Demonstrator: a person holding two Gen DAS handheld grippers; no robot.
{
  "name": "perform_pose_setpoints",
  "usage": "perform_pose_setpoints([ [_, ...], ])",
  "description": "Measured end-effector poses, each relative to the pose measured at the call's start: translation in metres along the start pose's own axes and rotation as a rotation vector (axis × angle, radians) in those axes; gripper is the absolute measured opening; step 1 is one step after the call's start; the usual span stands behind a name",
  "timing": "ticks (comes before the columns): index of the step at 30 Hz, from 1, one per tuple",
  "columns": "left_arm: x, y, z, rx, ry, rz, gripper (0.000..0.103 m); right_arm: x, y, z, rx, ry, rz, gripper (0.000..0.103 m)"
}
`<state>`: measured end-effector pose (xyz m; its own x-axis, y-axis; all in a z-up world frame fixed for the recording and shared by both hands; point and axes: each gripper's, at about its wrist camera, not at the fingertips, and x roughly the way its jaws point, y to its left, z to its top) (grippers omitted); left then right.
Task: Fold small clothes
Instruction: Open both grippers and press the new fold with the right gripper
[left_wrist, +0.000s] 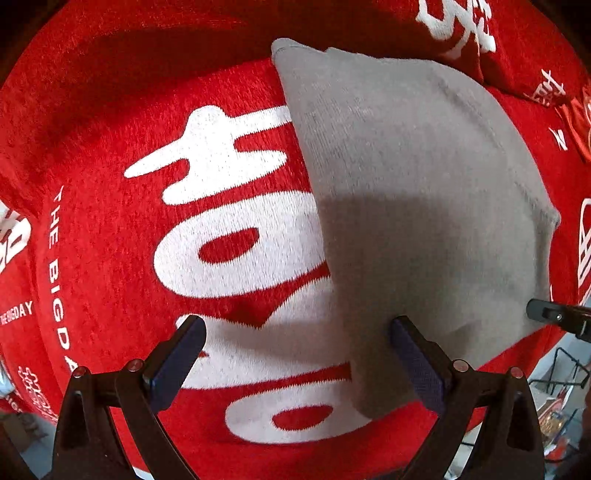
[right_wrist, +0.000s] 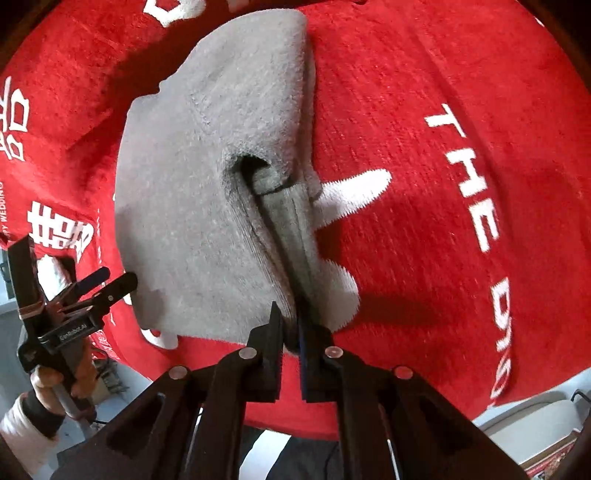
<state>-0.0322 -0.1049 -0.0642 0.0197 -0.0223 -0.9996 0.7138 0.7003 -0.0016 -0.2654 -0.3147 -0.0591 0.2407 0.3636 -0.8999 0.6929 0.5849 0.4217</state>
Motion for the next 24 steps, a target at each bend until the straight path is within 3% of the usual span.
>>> perform_pose_setpoints([
  [12, -0.025, -0.004, -0.003, -0.037, -0.002, 0.03, 0.1, -0.046, 0.002, 0.005, 0.065, -0.038, -0.035, 0.009],
  [20, -0.038, -0.005, 0.012, -0.056, -0.014, 0.016, 0.1, -0.059, -0.001, 0.02, 0.1, -0.06, -0.029, 0.01],
  [21, -0.039, -0.006, 0.013, -0.057, -0.016, 0.015, 0.1, -0.059, -0.002, 0.023, 0.101, -0.062, -0.031, 0.014],
  [23, -0.039, -0.007, 0.015, -0.058, -0.014, 0.009, 0.1, -0.06, -0.003, 0.027, 0.11, -0.068, -0.025, 0.036],
  [24, -0.039, -0.007, 0.016, -0.057, -0.012, 0.008, 0.1, -0.06, -0.004, 0.028, 0.115, -0.074, -0.021, 0.054],
])
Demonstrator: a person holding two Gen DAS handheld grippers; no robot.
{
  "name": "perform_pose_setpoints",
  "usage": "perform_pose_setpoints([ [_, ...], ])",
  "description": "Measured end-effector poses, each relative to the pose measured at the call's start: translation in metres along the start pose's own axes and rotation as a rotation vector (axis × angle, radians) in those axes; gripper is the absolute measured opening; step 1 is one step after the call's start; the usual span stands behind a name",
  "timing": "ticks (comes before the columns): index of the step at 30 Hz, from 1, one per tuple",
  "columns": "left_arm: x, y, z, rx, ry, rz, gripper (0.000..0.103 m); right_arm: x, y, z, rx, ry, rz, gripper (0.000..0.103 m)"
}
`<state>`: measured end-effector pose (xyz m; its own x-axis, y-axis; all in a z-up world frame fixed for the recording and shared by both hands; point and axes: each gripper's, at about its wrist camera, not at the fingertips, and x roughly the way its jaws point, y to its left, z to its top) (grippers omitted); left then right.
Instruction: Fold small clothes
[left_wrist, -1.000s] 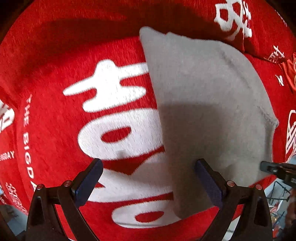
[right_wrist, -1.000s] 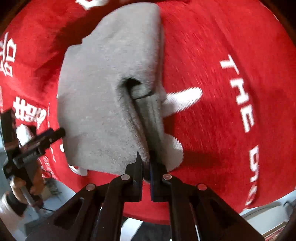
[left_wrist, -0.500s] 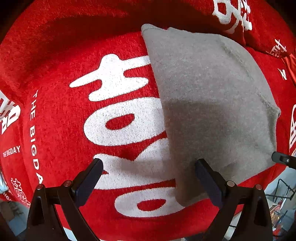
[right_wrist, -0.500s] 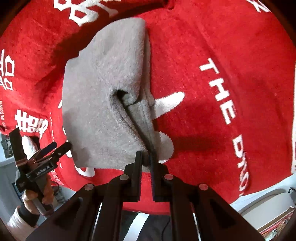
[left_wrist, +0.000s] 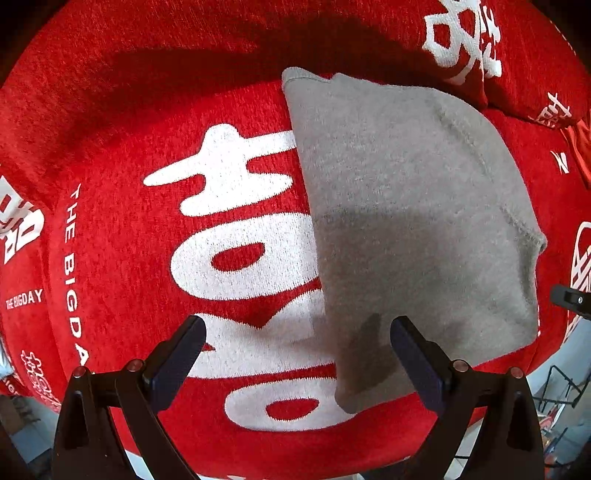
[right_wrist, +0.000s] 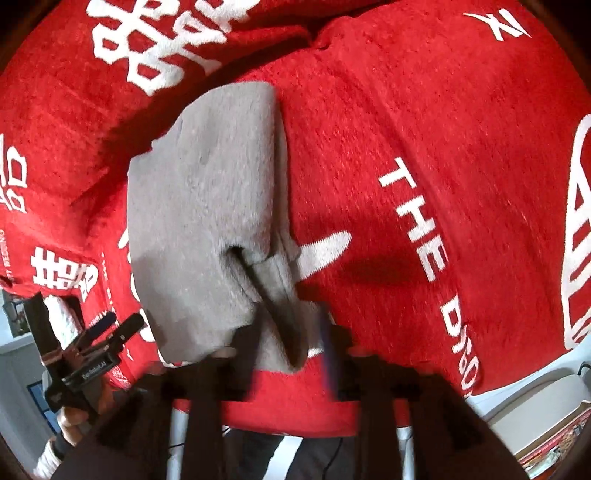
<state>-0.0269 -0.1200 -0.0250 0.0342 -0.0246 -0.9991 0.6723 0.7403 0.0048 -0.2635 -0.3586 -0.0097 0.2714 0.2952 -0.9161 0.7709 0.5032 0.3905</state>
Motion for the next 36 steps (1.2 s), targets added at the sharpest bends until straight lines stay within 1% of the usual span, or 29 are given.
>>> perform_pose_setpoints([
  [1, 0.0, -0.001, 0.0, 0.002, 0.003, 0.001, 0.1, -0.001, -0.001, 0.001, 0.004, -0.013, 0.006, 0.058],
  [6, 0.006, 0.0, -0.004, 0.008, 0.017, -0.007, 0.1, -0.004, -0.003, 0.008, 0.004, -0.023, 0.015, 0.058],
  [14, 0.005, 0.008, 0.008, -0.003, 0.006, -0.028, 0.1, -0.004, -0.01, 0.024, 0.035, -0.032, 0.069, 0.06],
  [18, 0.0, 0.014, 0.02, -0.036, -0.009, -0.081, 0.1, -0.002, -0.009, 0.032, 0.031, -0.03, 0.086, 0.06],
  [20, -0.001, 0.018, 0.026, -0.049, -0.014, -0.095, 0.1, -0.001, -0.009, 0.035, 0.036, -0.033, 0.095, 0.06],
  [22, 0.0, 0.025, 0.031, -0.07, -0.012, -0.114, 0.1, -0.001, -0.012, 0.04, 0.058, -0.039, 0.129, 0.06],
  [25, 0.004, 0.034, 0.038, -0.11, 0.007, -0.177, 0.1, 0.003, -0.02, 0.05, 0.098, -0.043, 0.205, 0.06],
  [27, 0.009, 0.039, 0.044, -0.126, 0.017, -0.218, 0.1, 0.01, -0.024, 0.058, 0.11, -0.04, 0.237, 0.06],
  [30, 0.023, 0.041, 0.052, -0.128, 0.044, -0.318, 0.1, 0.025, -0.029, 0.071, 0.117, -0.007, 0.285, 0.06],
  [33, 0.037, 0.04, 0.061, -0.131, 0.068, -0.377, 0.1, 0.039, -0.03, 0.081, 0.099, 0.031, 0.346, 0.06],
  [36, 0.052, 0.037, 0.069, -0.129, 0.091, -0.472, 0.1, 0.052, -0.028, 0.091, 0.058, 0.069, 0.388, 0.06],
])
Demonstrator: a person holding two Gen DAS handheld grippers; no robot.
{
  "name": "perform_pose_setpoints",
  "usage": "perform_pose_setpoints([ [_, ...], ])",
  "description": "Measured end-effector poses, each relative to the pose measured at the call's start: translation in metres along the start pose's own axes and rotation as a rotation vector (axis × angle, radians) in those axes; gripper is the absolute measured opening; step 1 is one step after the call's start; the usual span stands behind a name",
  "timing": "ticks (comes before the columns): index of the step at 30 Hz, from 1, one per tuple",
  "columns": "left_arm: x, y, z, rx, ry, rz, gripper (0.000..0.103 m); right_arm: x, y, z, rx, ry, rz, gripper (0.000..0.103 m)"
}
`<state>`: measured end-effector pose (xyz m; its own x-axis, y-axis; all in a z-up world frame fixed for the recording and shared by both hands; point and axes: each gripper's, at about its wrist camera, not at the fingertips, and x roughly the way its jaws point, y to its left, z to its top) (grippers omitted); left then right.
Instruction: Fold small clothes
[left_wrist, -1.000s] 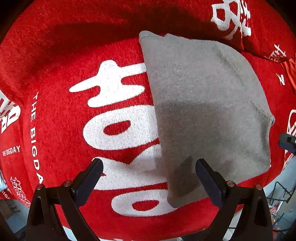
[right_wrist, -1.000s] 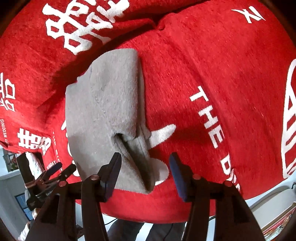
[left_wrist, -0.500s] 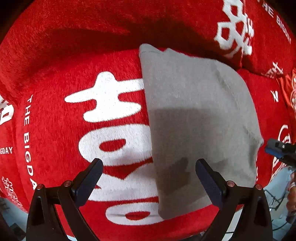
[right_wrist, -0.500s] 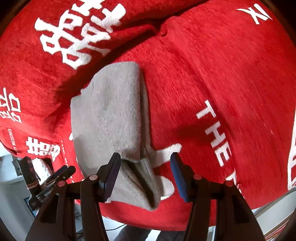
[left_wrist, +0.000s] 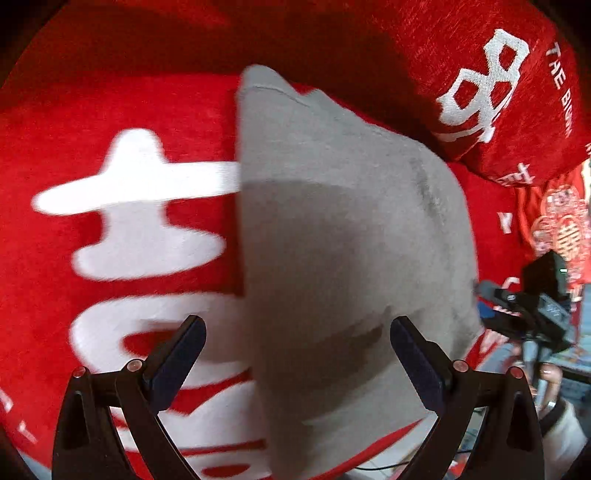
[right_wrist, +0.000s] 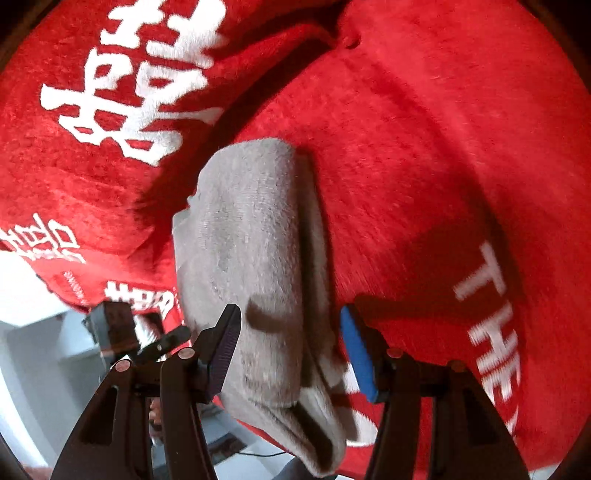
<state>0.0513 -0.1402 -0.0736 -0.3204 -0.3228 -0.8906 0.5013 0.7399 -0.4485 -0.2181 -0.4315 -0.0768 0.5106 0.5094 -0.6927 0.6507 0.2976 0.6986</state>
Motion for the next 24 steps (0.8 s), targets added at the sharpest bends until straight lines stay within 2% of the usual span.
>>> perform_pose_setpoints([
  [2, 0.01, 0.002, 0.003, -0.016, 0.023, -0.055, 0.1, 0.007, -0.001, 0.005, -0.017, 0.02, -0.005, 0.06],
  [8, 0.022, -0.009, 0.009, 0.021, 0.006, -0.066, 0.1, 0.028, 0.016, 0.013, -0.128, 0.099, 0.058, 0.062],
  [11, 0.028, -0.019, 0.014, 0.025, 0.001, -0.039, 0.1, 0.046, 0.029, 0.014, -0.171, 0.143, 0.107, 0.062],
  [14, 0.029, -0.02, 0.015, 0.045, -0.009, -0.007, 0.1, 0.058, 0.036, 0.012, -0.181, 0.14, 0.099, 0.062],
  [15, 0.03, -0.024, 0.014, 0.064, -0.009, 0.005, 0.1, 0.058, 0.037, 0.011, -0.176, 0.133, 0.093, 0.06],
  [16, 0.031, -0.027, 0.012, 0.087, -0.008, 0.023, 0.098, 0.059, 0.04, 0.009, -0.168, 0.124, 0.069, 0.05],
  [18, 0.03, -0.029, 0.011, 0.103, -0.013, 0.031, 0.088, 0.058, 0.042, 0.004, -0.159, 0.116, 0.031, 0.035],
  [19, 0.026, -0.028, 0.011, 0.102, -0.021, 0.022, 0.079, 0.057, 0.043, 0.003, -0.148, 0.107, 0.044, 0.032],
  [20, 0.022, -0.027, 0.01, 0.099, -0.03, 0.012, 0.075, 0.055, 0.046, 0.0, -0.142, 0.1, 0.062, 0.032],
  [22, 0.018, -0.028, 0.011, 0.1, -0.045, 0.003, 0.058, 0.053, 0.054, -0.005, -0.126, 0.093, 0.098, 0.031],
  [24, 0.009, -0.026, 0.009, 0.098, -0.062, -0.005, 0.049, 0.052, 0.065, -0.011, -0.119, 0.089, 0.122, 0.031],
])
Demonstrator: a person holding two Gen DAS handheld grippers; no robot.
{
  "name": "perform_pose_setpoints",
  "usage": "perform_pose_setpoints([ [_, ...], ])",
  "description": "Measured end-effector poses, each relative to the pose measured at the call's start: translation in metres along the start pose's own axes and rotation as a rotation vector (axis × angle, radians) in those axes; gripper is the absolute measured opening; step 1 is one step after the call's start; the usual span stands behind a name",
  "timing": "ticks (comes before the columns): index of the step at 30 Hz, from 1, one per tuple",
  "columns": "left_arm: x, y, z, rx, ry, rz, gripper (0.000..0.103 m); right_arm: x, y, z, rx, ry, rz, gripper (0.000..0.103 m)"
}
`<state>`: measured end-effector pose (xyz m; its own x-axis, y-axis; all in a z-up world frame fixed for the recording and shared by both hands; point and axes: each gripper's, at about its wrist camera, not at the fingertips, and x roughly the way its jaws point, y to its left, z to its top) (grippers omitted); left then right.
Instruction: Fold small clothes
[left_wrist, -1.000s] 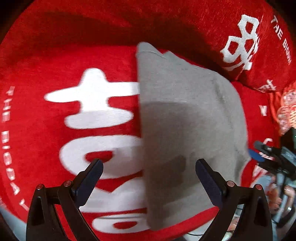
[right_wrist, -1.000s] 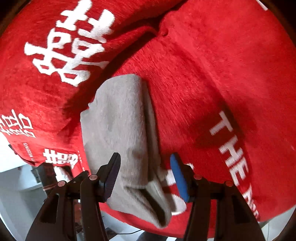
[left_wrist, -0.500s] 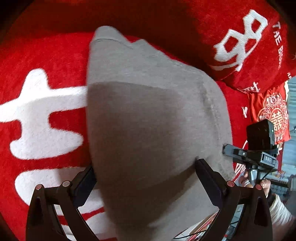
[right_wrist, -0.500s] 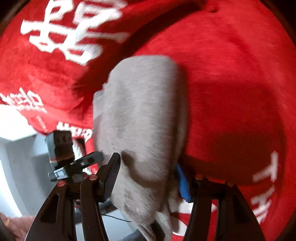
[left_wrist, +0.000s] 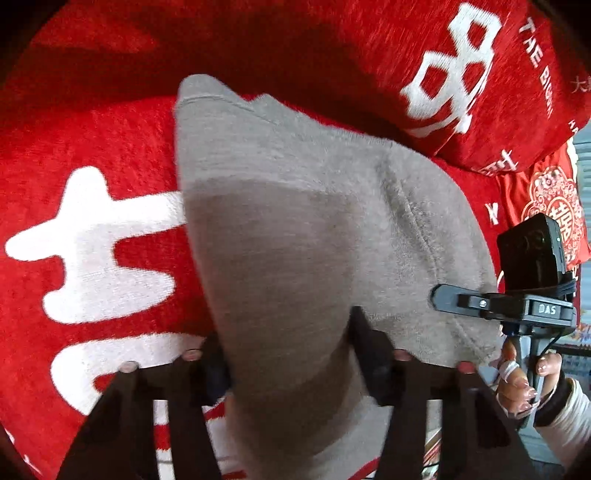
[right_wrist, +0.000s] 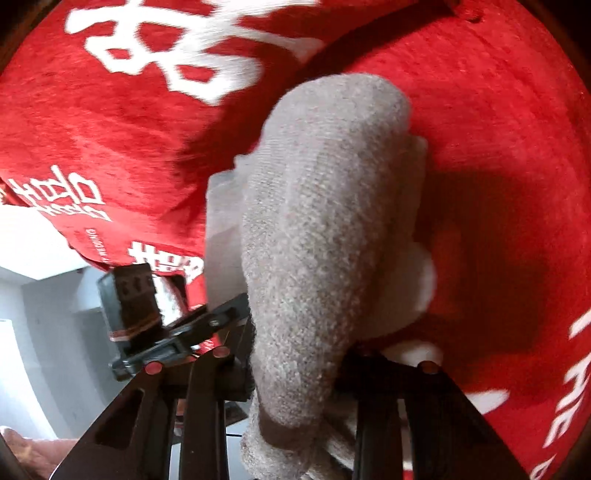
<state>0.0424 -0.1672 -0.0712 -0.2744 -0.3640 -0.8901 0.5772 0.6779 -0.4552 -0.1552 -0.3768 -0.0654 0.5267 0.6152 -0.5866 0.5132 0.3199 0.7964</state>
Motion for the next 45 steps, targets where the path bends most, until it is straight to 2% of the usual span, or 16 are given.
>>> perform_pose_setpoints([
  [6, -0.029, 0.002, -0.009, -0.016, -0.03, -0.061, 0.048, 0.006, 0.039, -0.015, -0.004, -0.002, 0.038, 0.031],
  [14, -0.084, 0.026, -0.035, -0.011, -0.066, -0.074, 0.048, 0.03, 0.082, -0.042, -0.01, 0.032, 0.088, 0.031],
  [20, -0.116, 0.07, -0.065, -0.032, -0.069, -0.036, 0.048, 0.086, 0.11, -0.067, -0.013, 0.086, 0.097, 0.031],
  [27, -0.14, 0.15, -0.104, -0.108, -0.059, -0.002, 0.048, 0.161, 0.124, -0.089, 0.01, 0.143, 0.09, 0.031],
  [32, -0.125, 0.2, -0.119, -0.18, -0.033, 0.038, 0.048, 0.201, 0.126, -0.093, 0.002, 0.149, -0.026, 0.033],
  [35, -0.127, 0.213, -0.124, -0.202, -0.052, 0.016, 0.049, 0.194, 0.135, -0.093, -0.03, 0.131, -0.066, 0.034],
  [39, -0.15, 0.216, -0.13, -0.204, -0.116, 0.014, 0.049, 0.179, 0.145, -0.095, -0.074, 0.091, -0.217, 0.035],
  [42, -0.165, 0.217, -0.133, -0.2, -0.175, 0.077, 0.049, 0.171, 0.152, -0.096, -0.084, 0.045, -0.28, 0.025],
  [45, -0.159, 0.217, -0.131, -0.205, -0.175, 0.133, 0.049, 0.171, 0.152, -0.099, -0.12, 0.027, -0.399, 0.024],
])
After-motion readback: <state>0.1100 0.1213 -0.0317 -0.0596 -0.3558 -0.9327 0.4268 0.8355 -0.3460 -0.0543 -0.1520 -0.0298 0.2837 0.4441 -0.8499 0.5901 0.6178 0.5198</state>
